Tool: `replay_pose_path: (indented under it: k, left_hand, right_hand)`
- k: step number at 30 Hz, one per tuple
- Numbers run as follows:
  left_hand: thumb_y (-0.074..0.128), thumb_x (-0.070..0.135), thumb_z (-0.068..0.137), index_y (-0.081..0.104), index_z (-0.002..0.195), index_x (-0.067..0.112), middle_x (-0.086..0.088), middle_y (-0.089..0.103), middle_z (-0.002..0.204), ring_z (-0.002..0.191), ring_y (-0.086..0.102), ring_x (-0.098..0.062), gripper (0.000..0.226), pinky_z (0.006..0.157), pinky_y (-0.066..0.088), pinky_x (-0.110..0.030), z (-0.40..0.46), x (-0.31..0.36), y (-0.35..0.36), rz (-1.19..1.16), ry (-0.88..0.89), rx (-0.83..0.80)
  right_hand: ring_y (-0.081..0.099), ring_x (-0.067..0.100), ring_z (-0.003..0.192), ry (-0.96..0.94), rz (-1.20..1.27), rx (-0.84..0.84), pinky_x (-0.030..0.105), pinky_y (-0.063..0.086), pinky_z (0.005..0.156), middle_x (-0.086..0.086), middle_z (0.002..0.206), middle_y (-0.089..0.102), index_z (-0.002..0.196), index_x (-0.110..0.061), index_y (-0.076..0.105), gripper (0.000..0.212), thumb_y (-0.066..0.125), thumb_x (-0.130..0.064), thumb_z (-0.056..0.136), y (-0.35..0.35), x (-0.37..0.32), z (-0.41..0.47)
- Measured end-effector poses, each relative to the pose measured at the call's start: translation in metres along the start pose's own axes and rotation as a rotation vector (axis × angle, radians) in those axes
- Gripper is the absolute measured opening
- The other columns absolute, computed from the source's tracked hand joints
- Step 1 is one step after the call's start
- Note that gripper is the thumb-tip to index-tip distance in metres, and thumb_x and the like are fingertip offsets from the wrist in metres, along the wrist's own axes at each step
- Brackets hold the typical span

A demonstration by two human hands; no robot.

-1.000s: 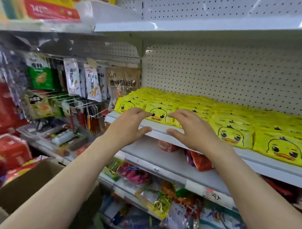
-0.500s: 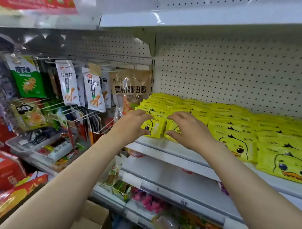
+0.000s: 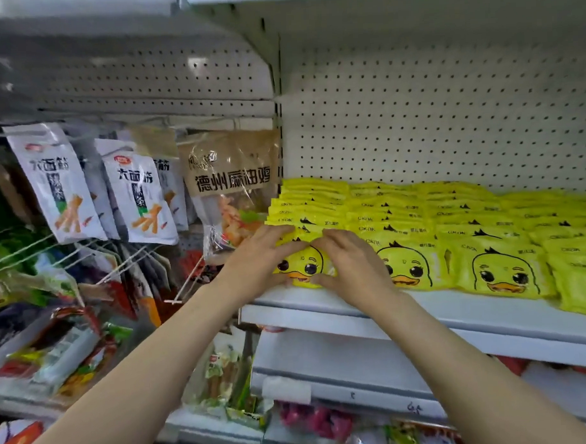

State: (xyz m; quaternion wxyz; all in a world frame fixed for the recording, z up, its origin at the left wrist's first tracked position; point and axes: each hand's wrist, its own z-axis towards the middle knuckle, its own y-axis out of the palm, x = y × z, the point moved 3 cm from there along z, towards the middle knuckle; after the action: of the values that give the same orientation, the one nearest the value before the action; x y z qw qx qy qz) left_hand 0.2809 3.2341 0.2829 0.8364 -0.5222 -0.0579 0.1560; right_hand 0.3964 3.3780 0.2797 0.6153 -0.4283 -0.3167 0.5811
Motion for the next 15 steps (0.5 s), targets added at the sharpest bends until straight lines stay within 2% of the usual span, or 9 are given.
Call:
replay_pose_path:
  k: [2,6,10,15]
  left_hand:
    - [0.088,0.035,0.06,0.059,0.132,0.021,-0.012,0.053,0.136,0.116,0.052,-0.035,0.078,0.095,0.047,-0.047,-0.001,-0.006,0.003,-0.029,0.047,0.058]
    - [0.088,0.042,0.057,0.056,0.131,0.021,-0.008,0.053,0.136,0.117,0.044,-0.027,0.084,0.094,0.047,-0.046,0.006,-0.014,0.01,-0.05,0.051,0.106]
    - [0.089,0.042,0.053,0.055,0.131,0.023,-0.006,0.051,0.137,0.117,0.038,-0.024,0.087,0.09,0.048,-0.045,0.016,-0.017,0.015,-0.042,0.021,0.112]
    - [0.089,0.041,0.052,0.053,0.129,0.024,-0.004,0.05,0.137,0.12,0.038,-0.024,0.087,0.093,0.047,-0.044,0.024,-0.023,0.018,-0.038,0.014,0.13]
  right_hand:
    - [0.059,0.033,0.114,-0.011,-0.013,0.063,0.041,0.05,0.094,0.011,0.124,0.063,0.117,-0.016,0.066,0.068,0.087,-0.048,0.06,0.003,0.003,0.0]
    - [0.062,0.033,0.107,-0.036,-0.062,0.125,0.043,0.049,0.093,0.011,0.119,0.066,0.111,-0.015,0.067,0.07,0.09,-0.048,0.054,0.002,0.003,0.006]
    - [0.061,0.031,0.109,-0.016,-0.078,0.133,0.044,0.046,0.097,0.008,0.12,0.065,0.113,-0.016,0.065,0.071,0.091,-0.046,0.053,0.004,0.005,0.013]
    - [0.058,0.03,0.113,0.008,-0.112,0.125,0.045,0.042,0.103,0.006,0.122,0.064,0.115,-0.018,0.062,0.072,0.09,-0.045,0.054,0.008,0.007,0.025]
